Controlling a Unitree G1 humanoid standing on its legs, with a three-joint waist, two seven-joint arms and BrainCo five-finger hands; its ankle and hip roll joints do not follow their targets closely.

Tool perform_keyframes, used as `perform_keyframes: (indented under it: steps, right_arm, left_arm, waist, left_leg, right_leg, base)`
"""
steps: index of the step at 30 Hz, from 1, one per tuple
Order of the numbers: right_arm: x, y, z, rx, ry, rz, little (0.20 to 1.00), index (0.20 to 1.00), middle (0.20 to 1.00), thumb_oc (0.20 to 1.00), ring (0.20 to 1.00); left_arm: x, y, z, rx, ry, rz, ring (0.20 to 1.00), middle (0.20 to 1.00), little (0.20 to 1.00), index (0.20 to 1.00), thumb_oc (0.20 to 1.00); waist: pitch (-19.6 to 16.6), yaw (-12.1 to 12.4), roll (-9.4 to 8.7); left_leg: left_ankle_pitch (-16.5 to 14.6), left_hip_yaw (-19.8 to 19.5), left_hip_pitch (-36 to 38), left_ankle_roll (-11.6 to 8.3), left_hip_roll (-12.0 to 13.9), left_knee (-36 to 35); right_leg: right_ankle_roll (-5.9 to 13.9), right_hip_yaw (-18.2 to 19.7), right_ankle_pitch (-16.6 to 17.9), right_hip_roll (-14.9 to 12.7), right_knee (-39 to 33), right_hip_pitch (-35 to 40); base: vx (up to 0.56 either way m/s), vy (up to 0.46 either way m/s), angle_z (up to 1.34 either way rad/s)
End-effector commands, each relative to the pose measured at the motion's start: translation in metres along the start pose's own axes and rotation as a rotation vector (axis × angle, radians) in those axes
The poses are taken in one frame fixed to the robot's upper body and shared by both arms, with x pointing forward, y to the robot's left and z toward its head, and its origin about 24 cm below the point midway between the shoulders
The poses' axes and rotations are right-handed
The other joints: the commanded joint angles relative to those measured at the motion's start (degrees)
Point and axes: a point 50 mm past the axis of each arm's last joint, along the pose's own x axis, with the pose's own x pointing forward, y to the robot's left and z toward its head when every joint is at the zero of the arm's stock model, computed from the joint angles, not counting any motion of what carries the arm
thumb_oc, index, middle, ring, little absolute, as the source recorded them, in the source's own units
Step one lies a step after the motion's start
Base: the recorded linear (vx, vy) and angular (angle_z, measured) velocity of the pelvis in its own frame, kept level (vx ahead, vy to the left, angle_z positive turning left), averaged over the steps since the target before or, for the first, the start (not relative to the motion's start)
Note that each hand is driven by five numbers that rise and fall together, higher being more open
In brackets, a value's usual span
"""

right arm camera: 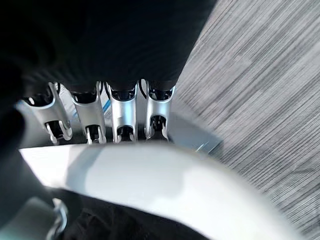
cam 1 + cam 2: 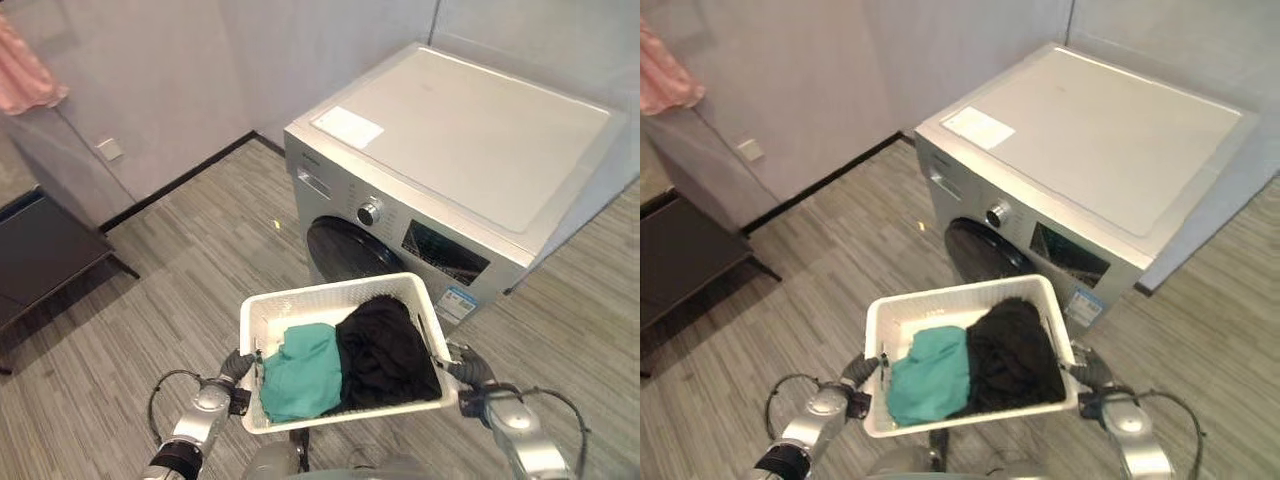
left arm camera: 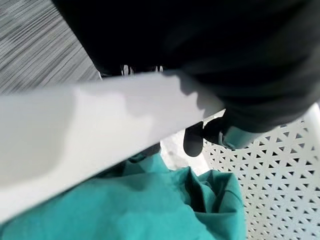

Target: Grab the laundry basket,head to the washer,open it,put in the laundry and shut it.

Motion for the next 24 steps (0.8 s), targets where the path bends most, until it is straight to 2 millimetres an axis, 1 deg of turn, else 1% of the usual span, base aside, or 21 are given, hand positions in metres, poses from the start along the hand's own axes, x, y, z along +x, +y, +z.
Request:
perform_keyframes:
  steps: [1,4,7,8,9,11,13,14,15,16,17,18,19,20,21,22,23,24]
  right_arm:
    - [-0.001,-0.024,0.021,-0.044,-0.104,-0.086,0.2,0.2,0.2,0.2,0.2]
    - [-0.003,-0.021,0.02,-0.021,-0.1,-0.064,0.2,0.2,0.2,0.2,0.2]
    - [-0.005,-0.016,0.015,0.001,-0.077,-0.021,0.2,0.2,0.2,0.2,0.2]
    - [-0.005,-0.011,0.015,0.023,-0.081,0.013,0.2,0.2,0.2,0.2,0.2]
    - [-0.005,-0.011,0.015,0.023,-0.08,0.014,0.2,0.2,0.2,0.2,0.2]
    - [-0.003,-0.003,0.019,0.037,-0.091,0.078,0.2,0.2,0.2,0.2,0.2]
    - [0.001,0.002,0.026,0.018,-0.11,0.119,0.2,0.2,0.2,0.2,0.2]
    - [0.004,0.005,0.034,-0.009,-0.133,0.142,0.2,0.2,0.2,0.2,0.2]
    - [0.006,0.007,0.043,-0.014,-0.162,0.168,0.2,0.2,0.2,0.2,0.2]
    - [0.007,0.008,0.044,-0.014,-0.163,0.17,0.2,0.2,0.2,0.2,0.2]
    - [0.011,0.012,0.056,-0.012,-0.2,0.213,0.2,0.2,0.2,0.2,0.2]
    - [0.016,0.015,0.074,-0.028,-0.255,0.239,0.2,0.2,0.2,0.2,0.2]
    - [0.019,0.017,0.083,-0.028,-0.282,0.241,0.2,0.2,0.2,0.2,0.2]
    - [0.025,0.021,0.099,-0.052,-0.326,0.259,0.2,0.2,0.2,0.2,0.2]
    - [0.031,0.026,0.116,-0.083,-0.367,0.283,0.2,0.2,0.2,0.2,0.2]
    - [0.034,0.029,0.134,-0.164,-0.405,0.305,0.2,0.2,0.2,0.2,0.2]
    - [0.034,0.029,0.135,-0.164,-0.407,0.305,0.2,0.2,0.2,0.2,0.2]
    - [0.036,0.033,0.14,-0.165,-0.416,0.312,0.2,0.2,0.2,0.2,0.2]
  left_arm:
    - [-0.011,0.044,0.019,-0.029,-0.139,0.135,0.2,0.2,0.2,0.2,0.2]
    - [-0.016,0.048,0.019,0.008,-0.14,0.132,0.2,0.2,0.2,0.2,0.2]
    - [-0.025,0.057,0.017,0.057,-0.144,0.137,0.2,0.2,0.2,0.2,0.2]
    - [-0.032,0.066,0.017,0.087,-0.146,0.151,0.2,0.2,0.2,0.2,0.2]
    - [-0.032,0.066,0.016,0.087,-0.145,0.152,0.2,0.2,0.2,0.2,0.2]
    - [-0.04,0.075,0.016,0.117,-0.144,0.17,0.2,0.2,0.2,0.2,0.2]
    - [-0.043,0.081,0.017,0.134,-0.15,0.185,0.2,0.2,0.2,0.2,0.2]
    - [-0.045,0.085,0.018,0.137,-0.151,0.2,0.2,0.2,0.2,0.2,0.2]
    - [-0.047,0.088,0.019,0.14,-0.154,0.208,0.2,0.2,0.2,0.2,0.2]
    - [-0.047,0.089,0.019,0.139,-0.153,0.21,0.2,0.2,0.2,0.2,0.2]
    - [-0.047,0.09,0.024,0.158,-0.168,0.21,0.2,0.2,0.2,0.2,0.2]
    - [-0.047,0.091,0.028,0.162,-0.182,0.211,0.2,0.2,0.2,0.2,0.2]
    - [-0.047,0.094,0.029,0.162,-0.184,0.22,0.2,0.2,0.2,0.2,0.2]
    - [-0.048,0.099,0.032,0.164,-0.193,0.24,0.2,0.2,0.2,0.2,0.2]
    - [-0.049,0.103,0.033,0.162,-0.195,0.252,0.2,0.2,0.2,0.2,0.2]
    - [-0.052,0.115,0.037,0.2,-0.193,0.288,0.2,0.2,0.2,0.2,0.2]
    - [-0.052,0.115,0.037,0.2,-0.194,0.289,0.2,0.2,0.2,0.2,0.2]
    - [-0.054,0.118,0.036,0.21,-0.185,0.299,0.2,0.2,0.2,0.2,0.2]
  waist:
    - [-3.11,1.29,-1.84]
    - [-3.13,1.43,-1.98]
    - [-3.07,1.97,-2.07]
    - [-2.91,2.78,-2.0]
    - [-2.91,2.72,-2.05]
    - [-2.64,3.87,-1.94]
    - [-1.96,4.93,-1.48]
    - [-1.59,5.63,-0.88]
    - [-1.81,6.17,-0.74]
    - [-1.72,5.91,-0.8]
    - [-1.65,5.72,-0.66]
    - [-1.46,6.76,-0.9]
    - [-1.3,7.18,-1.01]
    - [-0.72,8.22,-1.19]
    - [-0.19,8.75,-1.13]
    - [0.55,9.32,-1.45]
    - [0.64,9.23,-1.64]
    - [0.37,9.81,-2.42]
  left_leg:
    - [-3.07,-0.5,-1.95,-1.35,3.39,3.34]
    - [-3.58,-0.04,-0.12,-0.48,2.45,1.97]
    - [-3.24,0.01,1.47,-0.11,1.99,-0.48]
    - [-3.5,0.11,2.14,0.37,1.57,-1.08]
    - [-3.5,0.09,2.16,0.39,1.53,-1.09]
    - [-3.96,0.01,2.96,1.05,0.98,-1.41]
    - [-4.05,0.07,3.73,1.65,0.8,-1.53]
    - [-4.15,0.33,4.08,2.05,0.93,-1.51]
    - [-4.52,0.44,4.41,2.29,0.75,-1.63]
    - [-4.57,0.3,4.49,2.26,0.71,-1.63]
    - [-5.29,-0.99,5.42,2.31,0.36,-1.4]
    - [-6.01,-0.92,5.76,1.92,0.43,-0.77]
    - [-6.35,-0.78,5.59,1.71,0.48,-0.01]
    - [-7.45,-0.05,5.96,1.19,0.69,1.37]
    - [-8.26,0.46,6.36,0.81,1.09,2.5]
    - [-9.83,-0.18,6.91,-0.04,1.5,4.87]
    - [-9.6,-0.19,6.7,0.01,1.32,4.99]
    - [-9.96,-0.35,6.79,0.06,1.06,4.85]
  right_leg:
    - [3.86,1.57,15.7,-2.13,-5.42,-1.84]
    - [4.25,0.86,18.3,-2.64,-4.12,-2.53]
    - [4.66,-0.57,21.33,-3.33,-2.74,-3.29]
    - [4.56,-2.8,22.94,-4.55,-1.42,-3.77]
    - [4.57,-2.83,22.91,-4.58,-1.38,-3.75]
    - [4.26,-5.52,23.95,-5.85,1.25,-4.58]
    - [3.89,-7.98,25.72,-6.71,5.79,-6.93]
    - [3.46,-10.66,24.36,-6.91,8.18,-7.67]
    - [3.13,-12.18,22.96,-6.62,8.76,-7.69]
    - [3.08,-12.33,22.71,-6.7,8.99,-7.64]
    - [1.81,-11.21,14.65,-0.1,7.06,-9.82]
    - [0.97,-14.0,13.38,-0.13,2.07,-11.7]
    - [0.91,-15.66,14.67,-1.41,-0.04,-11.56]
    - [1.77,-19.64,17.29,-3.48,-4.6,-12.08]
    - [2.38,-21.82,19.05,-4.5,-6.93,-12.72]
    - [3.07,-20.02,19.37,-5.05,-7.78,-11.31]
    - [3.05,-20.03,19.65,-5.22,-7.94,-11.36]
    - [2.92,-20.13,19.53,-4.79,-8.38,-10.2]
  base:
    - [0.09,0.197,-0.12]
    - [0.06,0.17,-0.09]
    - [0.04,0.135,-0.08]
    - [0.03,0.125,0.02]
    - [0.03,0.142,0.01]
    - [0.03,0.128,0.01]
    - [0.0,0.172,-0.08]
    - [0.01,0.184,-0.26]
    - [0.02,0.119,-0.21]
    - [0.1,0.072,-0.06]
    - [0.11,-0.01,0.09]
    - [0.12,-0.029,0.32]
    - [0.06,-0.1,0.2]
    - [0.05,-0.107,-0.01]
    - [0.13,-0.165,-0.22]
    - [0.09,-0.121,-0.22]
    - [0.1,-0.127,0.03]
    - [0.07,-0.086,0.24]
